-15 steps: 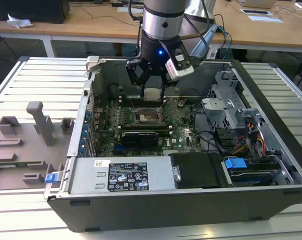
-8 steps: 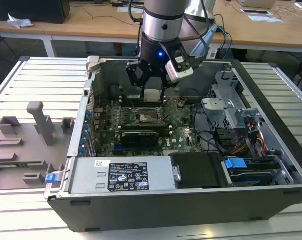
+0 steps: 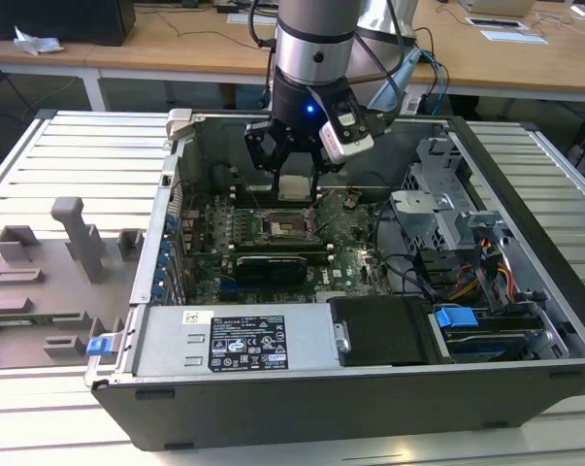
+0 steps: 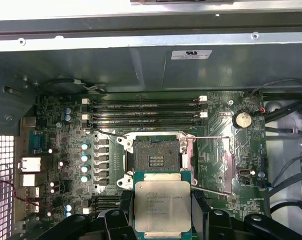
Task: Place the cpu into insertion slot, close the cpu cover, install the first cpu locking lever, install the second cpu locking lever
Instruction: 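Place the cpu into insertion slot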
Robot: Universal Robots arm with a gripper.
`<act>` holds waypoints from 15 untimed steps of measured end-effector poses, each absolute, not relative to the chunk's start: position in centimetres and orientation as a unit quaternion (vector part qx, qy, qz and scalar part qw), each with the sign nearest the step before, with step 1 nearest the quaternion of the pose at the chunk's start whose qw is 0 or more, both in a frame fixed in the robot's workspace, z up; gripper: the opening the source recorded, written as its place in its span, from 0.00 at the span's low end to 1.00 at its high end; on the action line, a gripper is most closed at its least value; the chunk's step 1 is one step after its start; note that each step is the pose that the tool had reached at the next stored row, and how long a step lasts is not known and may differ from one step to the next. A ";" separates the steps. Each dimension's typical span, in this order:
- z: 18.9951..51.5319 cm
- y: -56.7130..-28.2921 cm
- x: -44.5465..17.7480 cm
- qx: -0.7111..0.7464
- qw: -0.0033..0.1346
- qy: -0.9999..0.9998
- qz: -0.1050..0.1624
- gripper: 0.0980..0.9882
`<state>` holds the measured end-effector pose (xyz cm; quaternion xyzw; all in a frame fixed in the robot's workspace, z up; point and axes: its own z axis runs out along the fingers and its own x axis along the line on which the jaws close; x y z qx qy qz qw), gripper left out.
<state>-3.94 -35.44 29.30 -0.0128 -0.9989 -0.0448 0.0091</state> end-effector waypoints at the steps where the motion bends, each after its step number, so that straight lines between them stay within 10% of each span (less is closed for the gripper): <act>1: 29.2 -35.4 -3.9 -0.013 0.009 -0.999 -0.045 0.50; 15: 27.8 -35.4 -3.9 -0.013 0.009 -0.999 -0.045 0.50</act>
